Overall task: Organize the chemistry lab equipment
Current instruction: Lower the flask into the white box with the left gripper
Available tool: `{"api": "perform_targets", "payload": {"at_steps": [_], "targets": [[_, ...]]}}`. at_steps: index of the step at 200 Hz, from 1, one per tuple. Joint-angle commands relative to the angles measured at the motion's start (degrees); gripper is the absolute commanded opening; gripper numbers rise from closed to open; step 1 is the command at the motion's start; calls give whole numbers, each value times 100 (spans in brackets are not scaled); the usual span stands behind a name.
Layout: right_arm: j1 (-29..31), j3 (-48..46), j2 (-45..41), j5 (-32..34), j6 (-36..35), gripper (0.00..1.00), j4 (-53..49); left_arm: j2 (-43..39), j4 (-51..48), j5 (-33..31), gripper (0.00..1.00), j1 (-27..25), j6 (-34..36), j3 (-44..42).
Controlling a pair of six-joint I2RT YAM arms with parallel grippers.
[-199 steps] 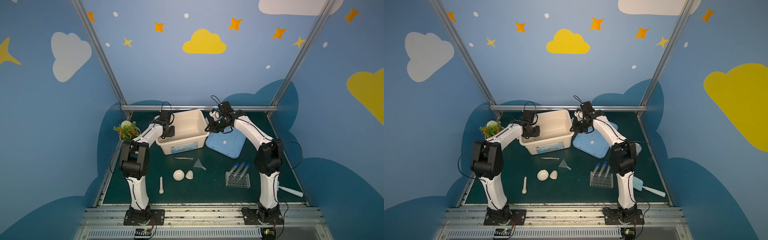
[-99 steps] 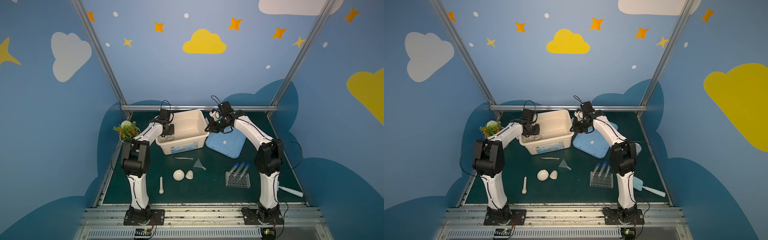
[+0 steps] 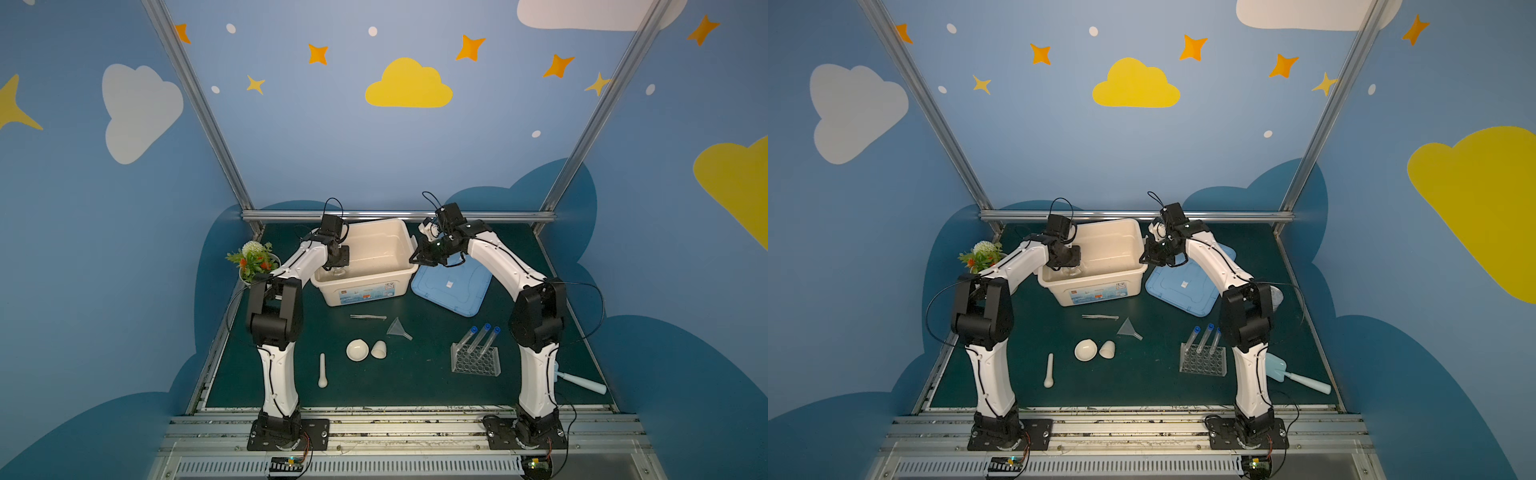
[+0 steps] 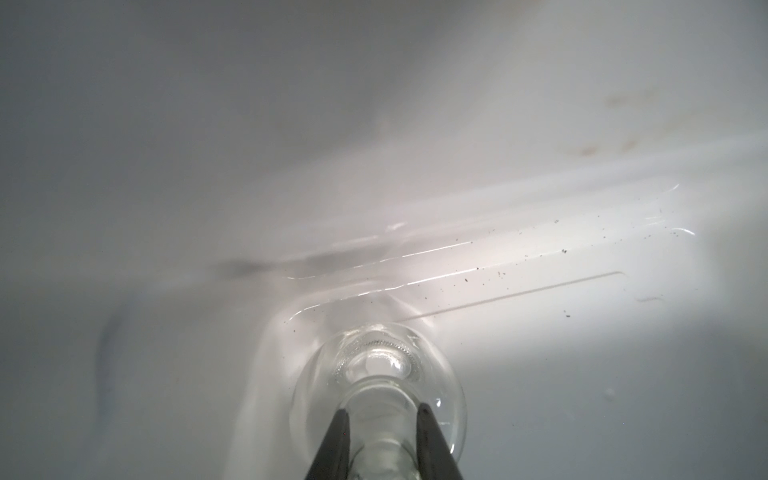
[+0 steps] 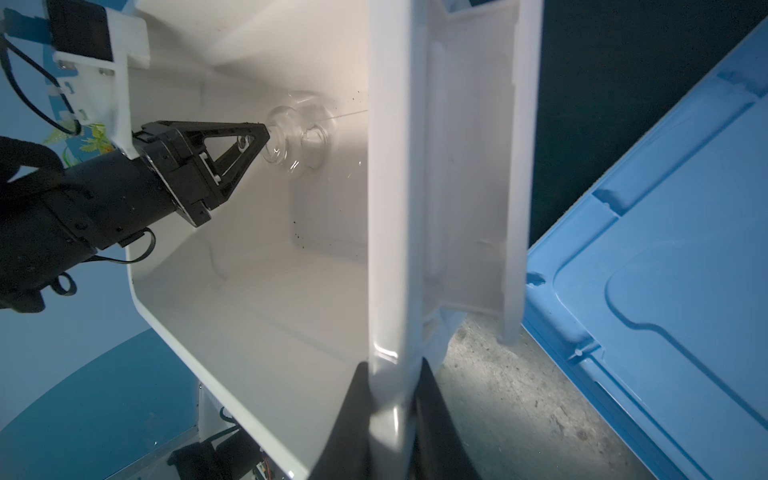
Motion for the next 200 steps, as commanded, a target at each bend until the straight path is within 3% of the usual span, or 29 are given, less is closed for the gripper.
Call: {"api": "perform_targets", "payload": {"at_steps": [1,84,150,200], "targets": [[-28,-56,-126,-79,-70,15,-148,191,-209,-16,4,49,25,-50],[-47,-74,-125,-106,-69,15,-140,174,-162,-21,12,27,-30,-201],[-62,-90,-133,-145,-36,15,-139,6,-223,-12,34,-3,-14,-151],[-59,-118,-205,-152,-78,17,-114,-119,-294,-4,42,-56,-22,-65]]}}
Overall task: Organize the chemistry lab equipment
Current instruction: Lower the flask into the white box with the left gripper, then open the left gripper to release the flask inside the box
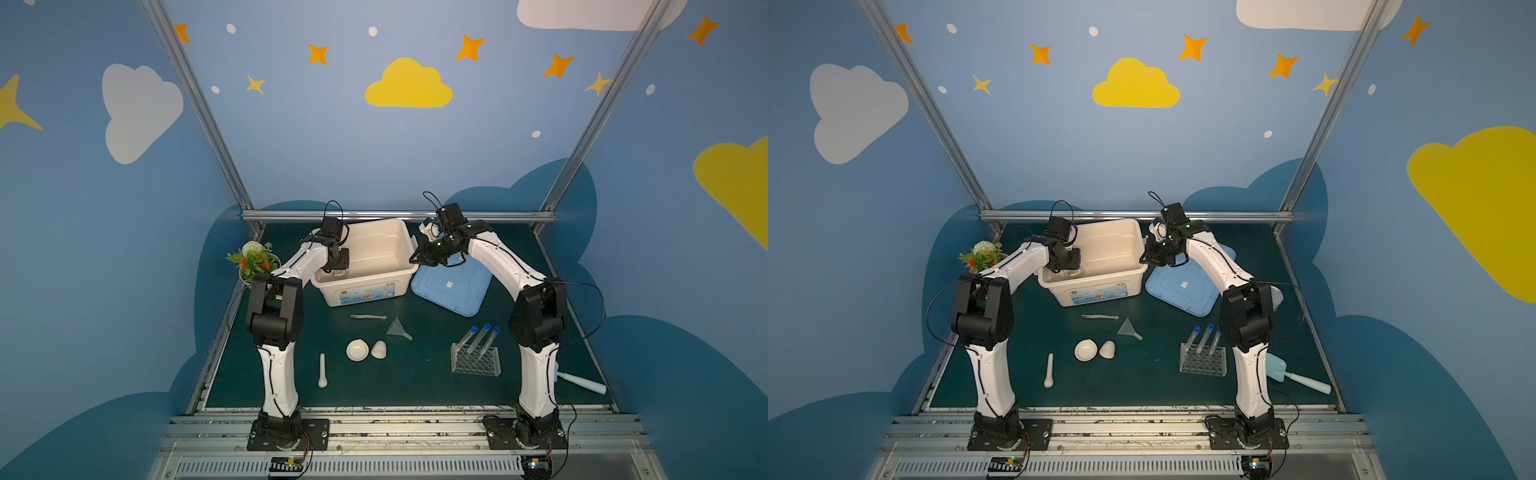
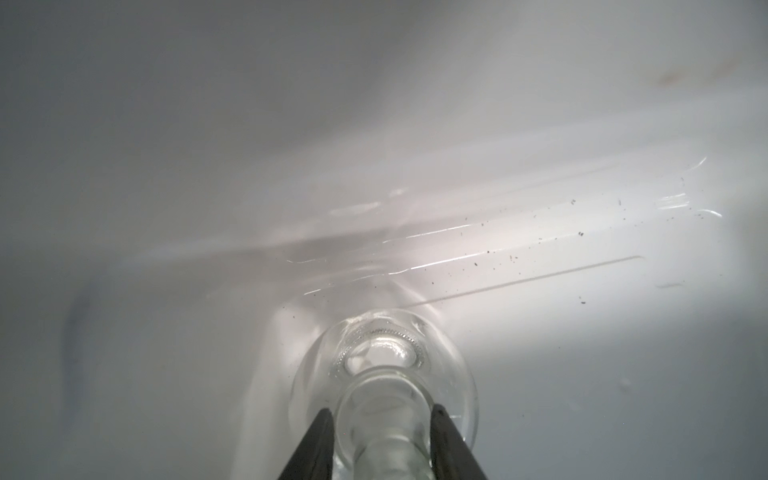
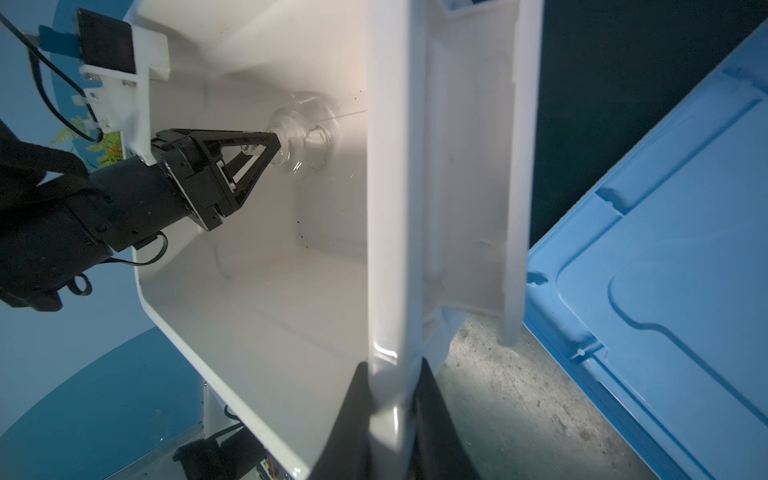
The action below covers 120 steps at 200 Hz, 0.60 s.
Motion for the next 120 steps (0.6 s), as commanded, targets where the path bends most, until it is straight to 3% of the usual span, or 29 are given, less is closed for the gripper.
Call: {"api": "perform_targets", "payload": {"at_steps": [1,78,120], "targets": [[-32,-94,-209,-74,-92,17,-133,-113,-207,5,42,-30,-4,34],[-33,-217,-357,-219,-67,27,58,-614,-288,155,63,-162,-18,211],[-20,-269,-417,-272,-132,39,143,-1097,-181,422,83,-210,11,177]]}}
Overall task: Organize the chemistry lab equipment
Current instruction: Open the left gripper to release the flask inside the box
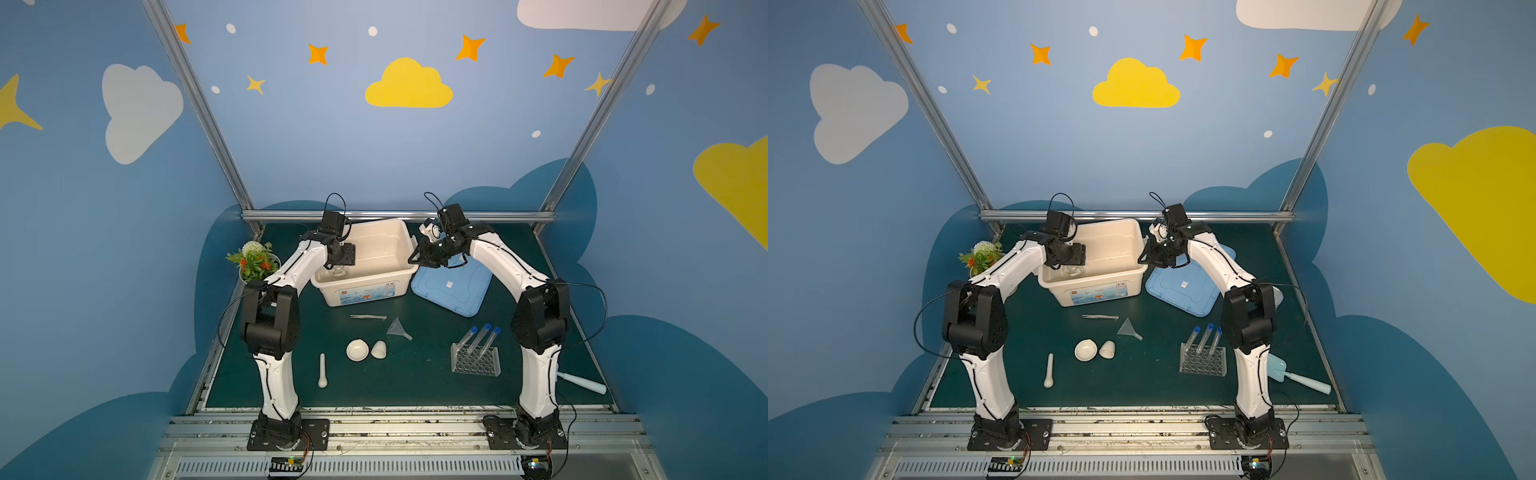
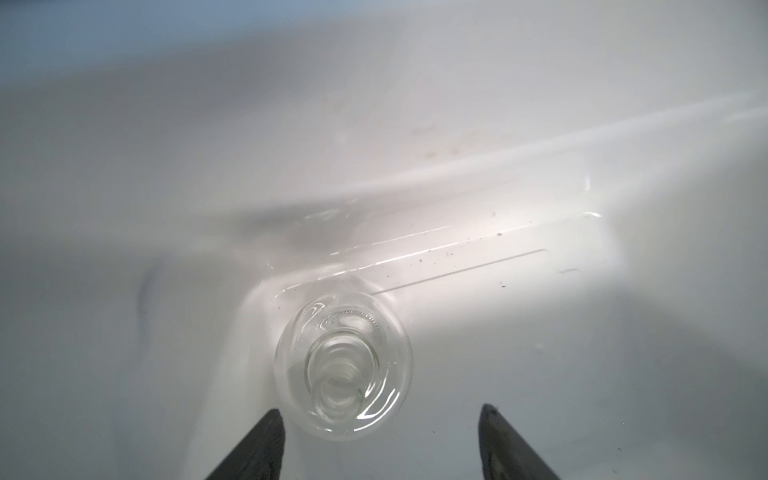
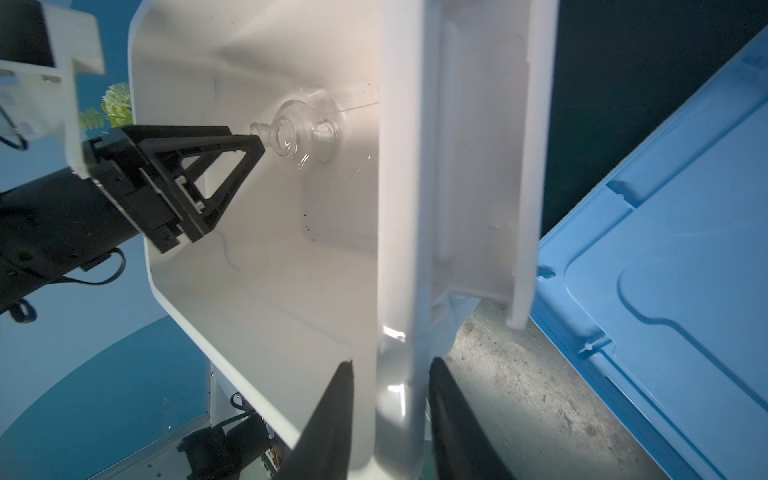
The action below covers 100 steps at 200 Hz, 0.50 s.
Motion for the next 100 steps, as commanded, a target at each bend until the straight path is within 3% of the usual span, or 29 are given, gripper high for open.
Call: {"api": "perform_targets", "payload": {"at_steps": [1,33,100], "targets": [[-3,-79,-271,-109,-79,39,50,-412,36,213,84,-29,27,135],[1,-88,-312,-123,-148,47,61,-974,194,93,99,-107,40,-199],[-7,-163,-454,-140,-225,62,193,-2755,337,-431,100,-233,-128,-1646]]}}
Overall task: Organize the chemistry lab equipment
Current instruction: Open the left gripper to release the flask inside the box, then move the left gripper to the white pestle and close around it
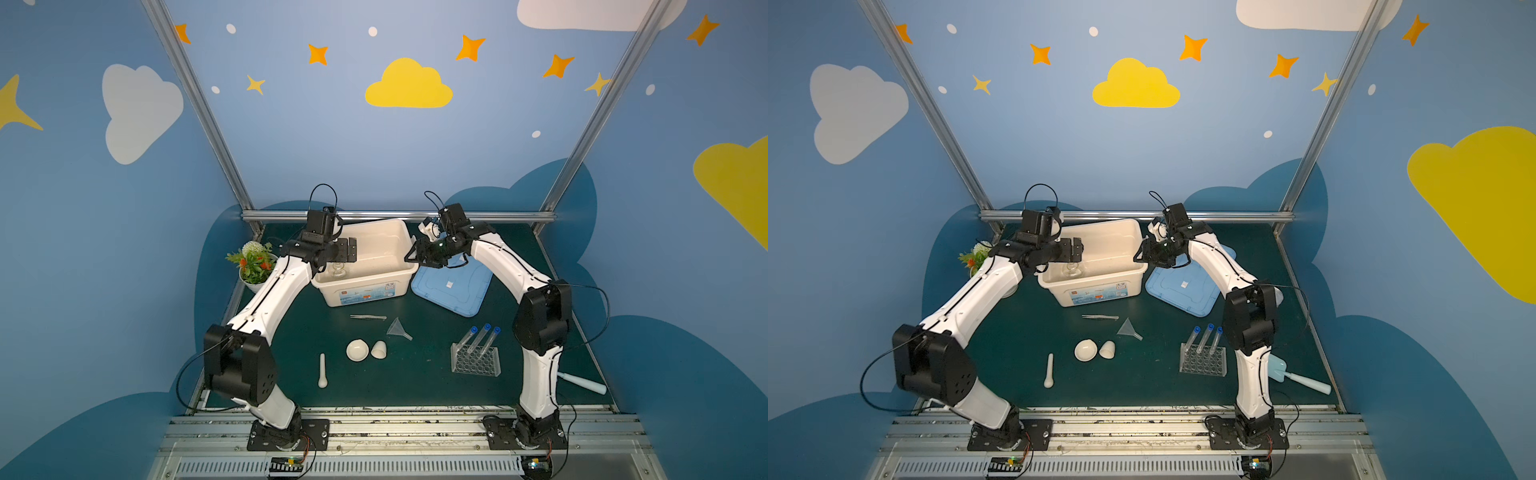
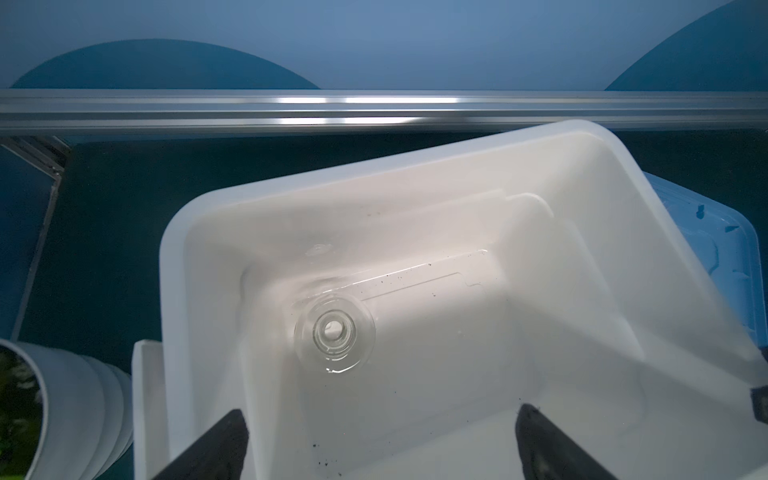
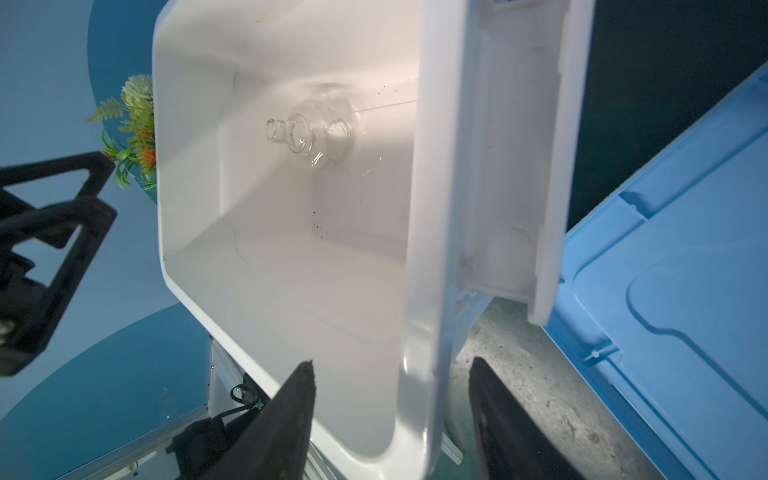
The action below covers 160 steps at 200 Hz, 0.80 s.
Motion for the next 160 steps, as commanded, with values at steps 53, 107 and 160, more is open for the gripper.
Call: {"api": "perform_targets", "payload": {"at_steps": [53,107,160], "targets": [[-27,-120,-398,-117,-152,62,163,-1979,-992,-1144,100,-336,-797,-1425],[-58,-107,-335,-257,-158,62,205,-3070,-1795,-1615,100,-790,-2170,-2667],[-112,-102,-348,-322,-191,62,211,-3219,-2312,-1513,98,-1301,-3354,-3529]]}}
